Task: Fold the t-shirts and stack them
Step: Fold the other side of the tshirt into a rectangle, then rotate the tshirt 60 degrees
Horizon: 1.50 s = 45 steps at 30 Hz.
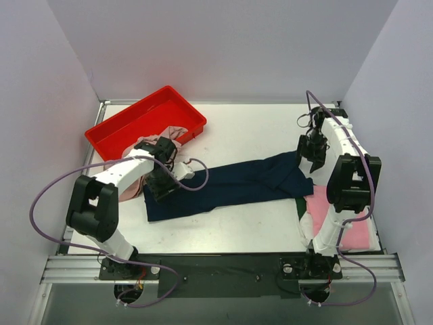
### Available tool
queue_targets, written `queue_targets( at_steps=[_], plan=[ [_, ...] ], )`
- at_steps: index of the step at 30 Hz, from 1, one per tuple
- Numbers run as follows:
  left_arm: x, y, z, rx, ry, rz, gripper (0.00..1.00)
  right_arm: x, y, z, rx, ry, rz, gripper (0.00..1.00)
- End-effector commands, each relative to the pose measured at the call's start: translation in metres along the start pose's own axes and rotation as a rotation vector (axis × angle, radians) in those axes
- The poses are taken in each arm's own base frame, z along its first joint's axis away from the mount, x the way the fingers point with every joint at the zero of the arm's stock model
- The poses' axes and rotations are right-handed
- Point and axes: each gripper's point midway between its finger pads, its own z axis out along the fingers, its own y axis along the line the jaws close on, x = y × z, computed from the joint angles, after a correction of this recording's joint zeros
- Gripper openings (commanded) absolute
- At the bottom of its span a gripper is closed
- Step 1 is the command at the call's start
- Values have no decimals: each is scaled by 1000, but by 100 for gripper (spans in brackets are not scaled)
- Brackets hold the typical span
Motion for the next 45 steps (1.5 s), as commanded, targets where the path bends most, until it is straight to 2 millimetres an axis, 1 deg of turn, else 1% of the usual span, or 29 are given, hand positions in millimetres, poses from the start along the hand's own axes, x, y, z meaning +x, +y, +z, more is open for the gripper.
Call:
queue_targets(
  at_steps=[1,4,6,7,9,12,16,20,21,24,25,26,27,28,30,31,32,33,34,35,36,37,38,39,40,41,42,43,45],
  plan=[
    [5,8,26,-29,15,10,59,38,-16,21,57,122,24,49],
    [18,-1,38,2,53,24,59,43,-17,36,51,175,8,50],
    [34,-13,48,34,94,44,59,41,-12,44,21,208,-14,36],
    [38,-15,49,42,101,51,58,35,-10,47,15,205,-17,15],
    [53,-19,50,42,149,82,58,24,-8,50,13,197,-23,0],
    [72,-38,46,105,186,105,59,7,-4,49,8,182,-27,0],
    [81,-67,39,222,184,124,59,-26,2,57,-2,142,-24,0],
    [66,-85,24,281,127,155,61,-70,19,60,-49,67,-5,0],
    [57,-94,19,325,79,154,62,-72,20,69,-45,80,8,0],
    [33,-104,-11,392,-27,157,65,-88,21,74,-39,49,7,0],
    [24,-104,-21,403,-70,158,68,-91,20,74,-32,43,4,5],
    [26,-107,-28,424,-67,159,69,-96,18,73,-19,24,1,23],
    [21,-109,-37,447,-88,167,70,-100,14,71,4,9,-6,30],
    [20,-107,-41,453,-97,159,71,-105,13,65,7,-15,-11,40],
    [17,-99,-47,445,-121,138,71,-113,6,45,21,-67,-4,44],
    [11,-89,-46,407,-140,115,71,-113,2,39,35,-83,-1,44],
    [14,-74,-43,356,-127,75,71,-114,-2,22,41,-117,9,45],
    [6,-57,-37,286,-146,23,70,-115,-6,15,60,-138,14,45],
    [11,-37,-33,212,-122,-24,65,-109,-9,1,65,-160,26,45],
    [5,-22,-28,167,-133,-73,60,-108,-14,-3,91,-179,40,45],
    [11,-9,-20,147,-98,-120,47,-96,-16,-10,94,-185,67,44],
    [7,1,-18,124,-108,-152,42,-84,-16,-3,87,-169,85,40],
    [9,8,-12,123,-88,-177,36,-82,-11,-10,58,-212,121,36],
    [7,11,-10,121,-90,-189,35,-61,0,4,1,-160,117,24],
    [6,9,-5,139,-85,-188,34,-64,10,-4,-53,-207,141,18],
    [6,6,-1,155,-88,-182,34,-47,18,8,-95,-157,148,11],
    [7,0,2,180,-89,-181,34,-48,27,12,-141,-157,180,7],
    [7,0,5,183,-96,-170,34,-38,35,25,-183,-102,197,0],
    [15,-7,13,197,-72,-162,34,-35,43,42,-211,-48,242,0]
  ],
)
